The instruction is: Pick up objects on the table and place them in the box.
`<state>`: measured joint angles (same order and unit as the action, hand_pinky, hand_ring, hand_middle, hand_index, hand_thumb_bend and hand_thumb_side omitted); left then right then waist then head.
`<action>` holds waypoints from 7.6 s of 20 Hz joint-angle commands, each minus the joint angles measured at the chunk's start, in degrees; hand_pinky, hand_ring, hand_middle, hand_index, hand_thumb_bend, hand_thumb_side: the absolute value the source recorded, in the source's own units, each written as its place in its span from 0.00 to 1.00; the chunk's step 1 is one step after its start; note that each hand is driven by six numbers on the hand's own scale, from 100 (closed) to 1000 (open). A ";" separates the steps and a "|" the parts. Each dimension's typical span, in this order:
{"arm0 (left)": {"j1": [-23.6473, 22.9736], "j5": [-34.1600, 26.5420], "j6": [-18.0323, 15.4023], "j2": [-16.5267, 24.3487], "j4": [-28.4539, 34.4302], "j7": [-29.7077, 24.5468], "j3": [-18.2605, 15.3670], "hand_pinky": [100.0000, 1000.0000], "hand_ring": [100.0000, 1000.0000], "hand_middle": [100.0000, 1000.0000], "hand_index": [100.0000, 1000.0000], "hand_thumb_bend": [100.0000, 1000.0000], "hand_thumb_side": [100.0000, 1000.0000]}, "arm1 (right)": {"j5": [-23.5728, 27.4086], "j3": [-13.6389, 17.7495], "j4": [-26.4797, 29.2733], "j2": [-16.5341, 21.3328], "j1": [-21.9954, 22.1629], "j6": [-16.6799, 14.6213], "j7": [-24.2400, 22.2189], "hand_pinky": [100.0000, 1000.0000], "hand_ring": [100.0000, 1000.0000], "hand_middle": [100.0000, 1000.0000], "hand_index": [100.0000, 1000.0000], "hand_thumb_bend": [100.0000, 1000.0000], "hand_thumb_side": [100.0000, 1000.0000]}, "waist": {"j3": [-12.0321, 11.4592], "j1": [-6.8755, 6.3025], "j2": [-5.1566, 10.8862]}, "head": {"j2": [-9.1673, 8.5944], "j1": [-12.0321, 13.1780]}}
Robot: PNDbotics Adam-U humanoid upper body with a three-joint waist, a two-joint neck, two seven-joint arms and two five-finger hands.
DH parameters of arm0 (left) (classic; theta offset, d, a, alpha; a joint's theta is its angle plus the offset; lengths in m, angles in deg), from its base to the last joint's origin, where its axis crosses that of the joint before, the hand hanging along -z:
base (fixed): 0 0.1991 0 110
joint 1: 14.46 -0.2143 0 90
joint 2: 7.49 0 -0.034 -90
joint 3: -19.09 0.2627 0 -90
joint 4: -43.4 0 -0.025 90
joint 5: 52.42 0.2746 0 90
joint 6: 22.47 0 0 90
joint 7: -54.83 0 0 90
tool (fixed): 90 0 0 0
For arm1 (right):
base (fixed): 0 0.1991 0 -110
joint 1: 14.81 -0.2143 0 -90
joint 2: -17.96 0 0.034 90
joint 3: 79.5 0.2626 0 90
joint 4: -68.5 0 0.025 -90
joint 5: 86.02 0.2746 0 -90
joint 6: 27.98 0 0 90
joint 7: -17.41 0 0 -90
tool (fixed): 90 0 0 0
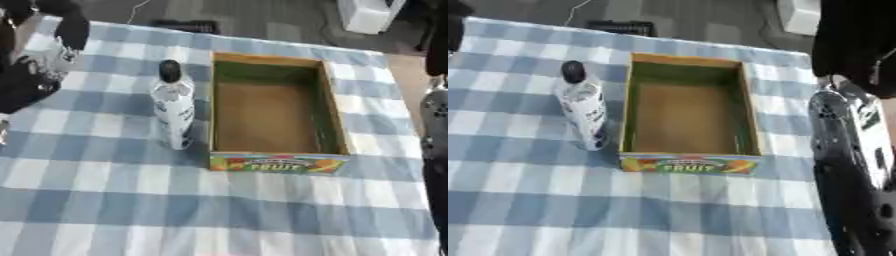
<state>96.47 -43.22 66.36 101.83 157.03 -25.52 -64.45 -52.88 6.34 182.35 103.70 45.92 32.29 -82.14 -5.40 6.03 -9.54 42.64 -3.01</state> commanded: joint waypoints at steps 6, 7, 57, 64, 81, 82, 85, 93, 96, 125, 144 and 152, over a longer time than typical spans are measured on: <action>2.30 -0.57 3.43 0.58 0.97 -5.25 1.72 0.63 0.60 0.86 1.00 0.26 0.70 | 0.40 0.06 0.74 0.51 -0.79 0.18 -0.17 0.33 0.37 0.46 0.62 0.00 0.77 | 0.41 -0.68 1.01 | 0.16 1.11; 2.60 -0.46 3.87 0.10 0.97 -5.43 1.97 0.63 0.60 0.85 1.00 0.27 0.69 | 0.42 0.06 0.74 0.47 -0.80 0.19 -0.20 0.33 0.37 0.46 0.62 0.00 0.77 | 0.44 -0.66 1.00 | 0.08 1.22; 4.76 4.56 9.84 -6.75 0.97 -17.83 8.21 0.80 0.80 0.98 1.00 0.46 0.66 | 0.87 -0.19 0.74 -0.18 -1.18 0.72 -0.99 0.34 0.37 0.47 0.62 0.00 0.77 | 0.71 -0.21 0.78 | -1.70 2.26; 4.98 4.75 9.94 -6.41 0.97 -19.51 8.62 0.81 0.80 0.97 1.00 0.44 0.67 | 0.91 -0.18 0.74 -0.22 -1.23 0.77 -1.04 0.34 0.37 0.47 0.62 0.00 0.77 | 0.73 -0.19 0.75 | -2.00 2.28; 7.39 4.80 9.79 -3.81 -2.09 -21.71 9.10 0.81 0.79 0.96 1.00 0.43 0.68 | 1.09 -0.28 0.74 -0.26 -1.39 0.96 -1.23 0.34 0.37 0.47 0.62 0.00 0.77 | 0.87 -0.38 0.68 | -3.52 2.36; 7.49 4.98 9.72 -3.81 -2.32 -21.68 9.15 0.81 0.79 0.96 1.00 0.43 0.68 | 1.10 -0.29 0.74 -0.26 -1.40 0.95 -1.24 0.34 0.37 0.47 0.62 0.00 0.77 | 0.87 -0.37 0.67 | -3.56 2.37; 7.85 5.29 9.43 -3.89 -3.08 -21.58 9.33 0.81 0.79 0.96 1.00 0.43 0.68 | 1.11 -0.31 0.74 -0.27 -1.38 0.96 -1.30 0.34 0.37 0.47 0.62 0.00 0.77 | 0.87 -0.33 0.68 | -3.70 2.35; 8.63 5.25 8.55 -3.99 -4.70 -21.00 9.71 0.81 0.79 0.95 1.00 0.42 0.68 | 1.17 -0.30 0.74 -0.36 -1.45 1.00 -1.34 0.34 0.37 0.47 0.62 0.00 0.77 | 0.93 -0.25 0.61 | -3.48 2.57; 8.89 5.45 8.48 -3.97 -5.17 -21.00 9.83 0.81 0.79 0.95 1.00 0.42 0.68 | 1.20 -0.31 0.74 -0.39 -1.50 0.99 -1.35 0.34 0.37 0.47 0.62 0.00 0.77 | 0.96 -0.25 0.59 | -3.31 2.72; 9.33 7.08 7.62 -4.87 -9.35 -20.77 10.97 0.81 0.78 0.94 1.00 0.41 0.70 | 1.19 -0.32 0.74 -0.61 -1.67 1.08 -1.42 0.34 0.37 0.47 0.62 0.00 0.77 | 1.02 -0.06 0.47 | -2.26 3.56; 9.46 9.05 7.34 -5.40 -12.87 -24.36 11.74 0.82 0.78 0.94 1.00 0.39 0.73 | 1.17 -0.37 0.74 -0.92 -1.72 1.12 -1.57 0.34 0.37 0.47 0.62 0.00 0.77 | 1.16 0.37 0.37 | -2.07 3.77; 9.44 9.99 7.16 -5.62 -14.52 -24.56 11.83 0.82 0.78 0.94 1.00 0.38 0.73 | 1.23 -0.37 0.74 -1.00 -1.81 1.14 -1.62 0.34 0.37 0.47 0.62 0.00 0.77 | 1.25 0.41 0.34 | -2.03 3.91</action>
<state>104.98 -33.67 73.69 95.86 142.11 -49.95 -52.44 -51.74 5.78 182.35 102.21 45.11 33.44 -83.57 -4.32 6.80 -9.84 40.62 0.50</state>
